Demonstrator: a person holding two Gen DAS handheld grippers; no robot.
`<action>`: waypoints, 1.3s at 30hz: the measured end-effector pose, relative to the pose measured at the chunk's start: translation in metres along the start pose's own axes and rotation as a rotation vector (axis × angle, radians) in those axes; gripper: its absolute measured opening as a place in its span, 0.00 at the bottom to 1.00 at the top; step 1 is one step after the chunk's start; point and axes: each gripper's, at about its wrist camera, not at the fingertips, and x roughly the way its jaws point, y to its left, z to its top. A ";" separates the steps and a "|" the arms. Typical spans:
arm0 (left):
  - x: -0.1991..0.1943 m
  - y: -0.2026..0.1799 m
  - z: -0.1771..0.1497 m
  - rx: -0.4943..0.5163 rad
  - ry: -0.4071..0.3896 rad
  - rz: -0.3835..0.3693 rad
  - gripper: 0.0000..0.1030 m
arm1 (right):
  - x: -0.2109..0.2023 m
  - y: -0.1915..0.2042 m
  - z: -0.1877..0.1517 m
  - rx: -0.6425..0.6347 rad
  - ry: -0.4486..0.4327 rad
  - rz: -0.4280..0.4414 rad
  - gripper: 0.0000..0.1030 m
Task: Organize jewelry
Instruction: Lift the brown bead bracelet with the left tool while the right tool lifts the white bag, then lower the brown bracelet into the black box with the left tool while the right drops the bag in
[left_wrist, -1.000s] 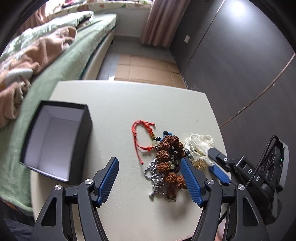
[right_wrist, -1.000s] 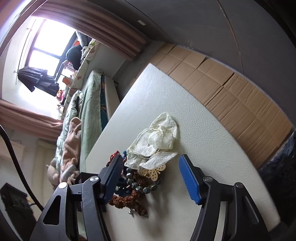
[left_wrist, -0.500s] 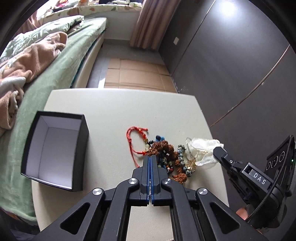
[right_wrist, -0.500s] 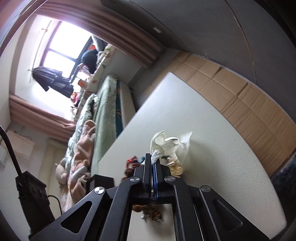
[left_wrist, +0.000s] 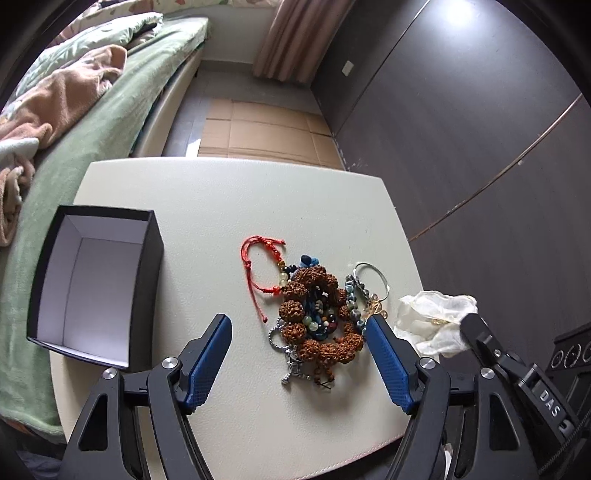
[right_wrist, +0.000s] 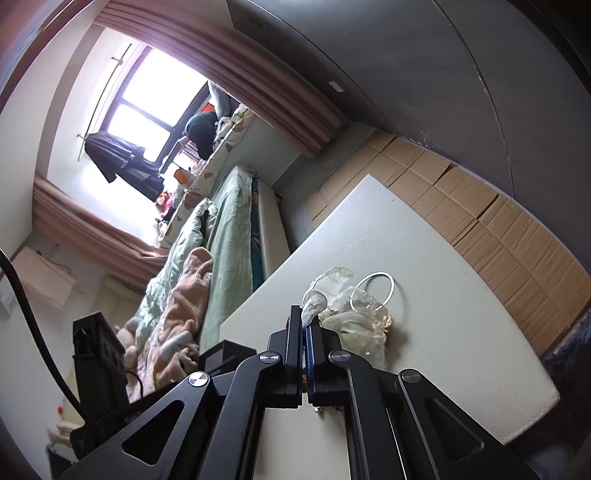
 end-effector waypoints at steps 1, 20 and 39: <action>0.004 0.001 0.001 -0.009 0.006 -0.001 0.74 | -0.001 -0.001 0.000 0.001 0.000 -0.003 0.04; 0.005 0.008 0.011 -0.033 0.035 -0.113 0.19 | -0.008 -0.001 0.004 0.026 -0.027 -0.014 0.04; -0.117 0.083 0.043 -0.081 -0.172 -0.101 0.19 | 0.038 0.105 -0.025 -0.103 0.068 0.102 0.04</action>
